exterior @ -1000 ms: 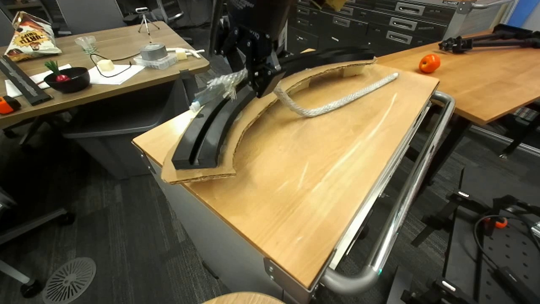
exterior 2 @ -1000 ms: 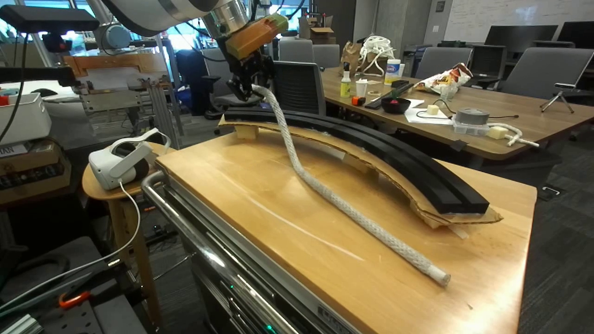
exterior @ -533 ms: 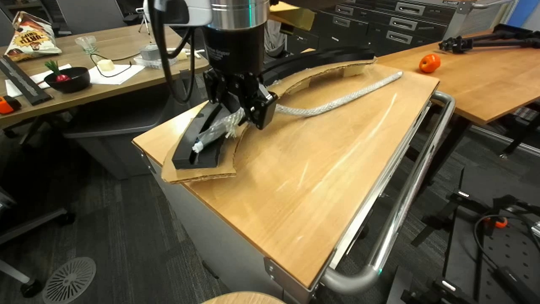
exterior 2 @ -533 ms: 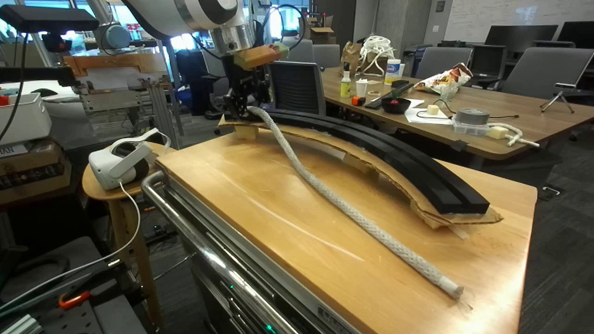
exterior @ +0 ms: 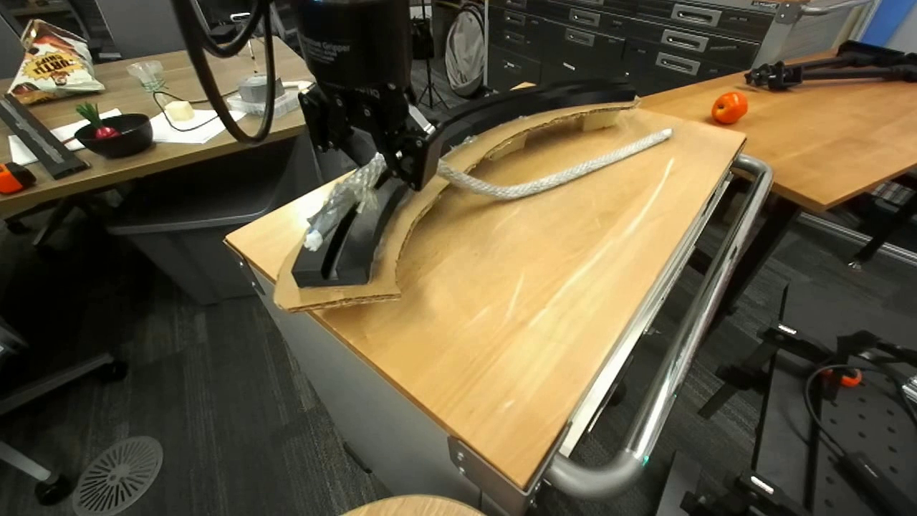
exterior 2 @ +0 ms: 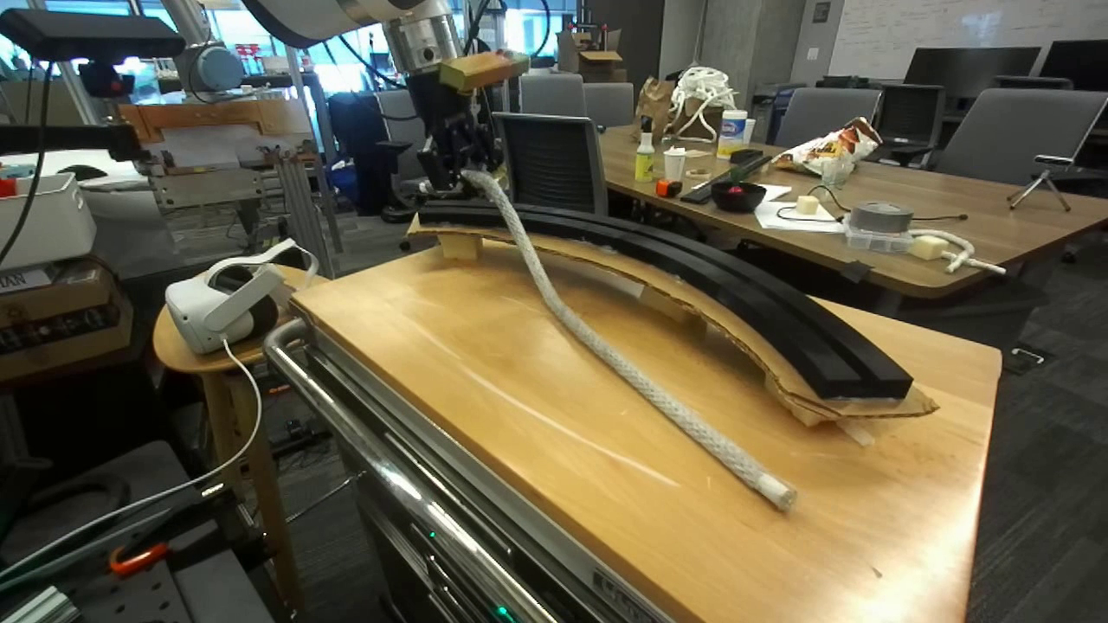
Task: Put the rope along the center of the black object
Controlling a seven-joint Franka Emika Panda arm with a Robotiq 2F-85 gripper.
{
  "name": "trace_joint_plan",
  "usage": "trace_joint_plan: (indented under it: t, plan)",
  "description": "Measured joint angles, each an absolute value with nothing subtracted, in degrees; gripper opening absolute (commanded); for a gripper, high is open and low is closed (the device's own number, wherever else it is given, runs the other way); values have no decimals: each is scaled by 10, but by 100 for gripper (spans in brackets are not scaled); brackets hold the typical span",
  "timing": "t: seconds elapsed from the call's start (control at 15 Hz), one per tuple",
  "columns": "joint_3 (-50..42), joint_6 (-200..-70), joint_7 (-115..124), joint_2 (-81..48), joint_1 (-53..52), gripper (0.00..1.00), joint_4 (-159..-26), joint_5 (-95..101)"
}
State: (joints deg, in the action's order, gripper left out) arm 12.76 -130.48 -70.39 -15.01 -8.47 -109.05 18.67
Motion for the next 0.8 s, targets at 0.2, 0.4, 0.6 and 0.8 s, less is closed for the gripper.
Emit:
trace_joint_plan:
  t: [0.2, 0.4, 0.6, 0.8]
  plan:
    - [123, -1336, -670, -152, -93, 0, -1091, 231]
    - [117, -1349, -645, -160, -96, 16, -1089, 248]
    - [109, -1357, -632, -173, -96, 42, -1084, 248]
    - [106, -1388, -624, -185, -90, 65, -1083, 236]
